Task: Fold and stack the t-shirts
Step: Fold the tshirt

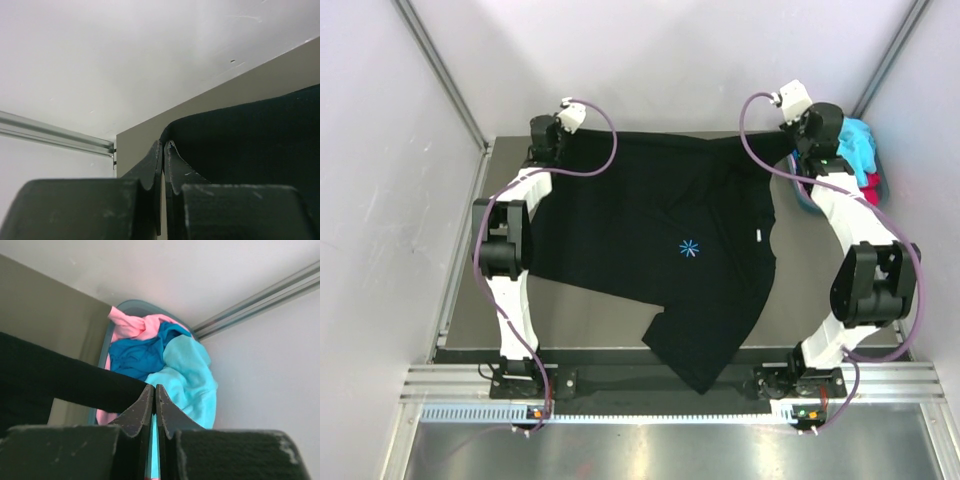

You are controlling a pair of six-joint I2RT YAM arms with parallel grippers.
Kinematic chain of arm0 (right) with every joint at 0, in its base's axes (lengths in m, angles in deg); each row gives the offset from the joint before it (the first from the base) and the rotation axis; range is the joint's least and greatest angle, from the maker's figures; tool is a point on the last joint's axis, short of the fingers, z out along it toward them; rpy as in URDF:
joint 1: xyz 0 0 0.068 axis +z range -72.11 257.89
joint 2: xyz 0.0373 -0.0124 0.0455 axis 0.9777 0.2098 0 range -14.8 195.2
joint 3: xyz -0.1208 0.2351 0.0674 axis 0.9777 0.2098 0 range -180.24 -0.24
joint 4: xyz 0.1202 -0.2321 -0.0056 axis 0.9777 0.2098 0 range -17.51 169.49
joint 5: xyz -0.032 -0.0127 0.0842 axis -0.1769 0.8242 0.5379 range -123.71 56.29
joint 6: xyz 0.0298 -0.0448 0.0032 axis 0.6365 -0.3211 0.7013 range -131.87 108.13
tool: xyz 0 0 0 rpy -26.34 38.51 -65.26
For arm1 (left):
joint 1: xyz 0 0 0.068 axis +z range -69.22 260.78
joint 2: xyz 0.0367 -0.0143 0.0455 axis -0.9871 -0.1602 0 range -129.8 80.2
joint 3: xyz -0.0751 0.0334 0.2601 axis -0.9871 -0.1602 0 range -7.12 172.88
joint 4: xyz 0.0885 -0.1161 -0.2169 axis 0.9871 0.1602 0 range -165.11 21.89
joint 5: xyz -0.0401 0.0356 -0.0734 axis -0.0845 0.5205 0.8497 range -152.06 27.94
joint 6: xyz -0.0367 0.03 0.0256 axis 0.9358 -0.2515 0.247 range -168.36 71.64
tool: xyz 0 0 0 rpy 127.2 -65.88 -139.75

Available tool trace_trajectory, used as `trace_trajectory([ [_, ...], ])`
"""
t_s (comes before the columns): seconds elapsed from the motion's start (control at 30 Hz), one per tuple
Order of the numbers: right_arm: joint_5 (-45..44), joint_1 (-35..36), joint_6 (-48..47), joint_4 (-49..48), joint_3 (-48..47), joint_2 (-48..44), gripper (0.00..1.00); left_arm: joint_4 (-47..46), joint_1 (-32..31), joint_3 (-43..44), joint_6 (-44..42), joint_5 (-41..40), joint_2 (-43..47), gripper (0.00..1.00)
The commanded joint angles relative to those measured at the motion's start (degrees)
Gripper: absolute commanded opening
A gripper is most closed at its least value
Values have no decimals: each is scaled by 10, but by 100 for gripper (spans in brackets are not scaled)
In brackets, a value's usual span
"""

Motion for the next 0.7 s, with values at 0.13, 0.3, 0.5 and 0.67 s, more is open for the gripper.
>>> trace_trajectory([
  [0.13, -15, -7, 2, -9, -14, 0, 0, -99, 5, -3, -5, -54, 15, 0],
  [0.3, -8, -7, 8, -7, 12, -8, 0, -95, 5, -26, -2, -42, 25, 0],
  [0.5, 22, -6, 27, 1, 54, -24, 0, -95, 5, -79, 4, -40, 50, 0],
  [0.67, 26, -4, 38, -6, 102, -20, 0, -117, 5, -141, -11, -28, 60, 0],
])
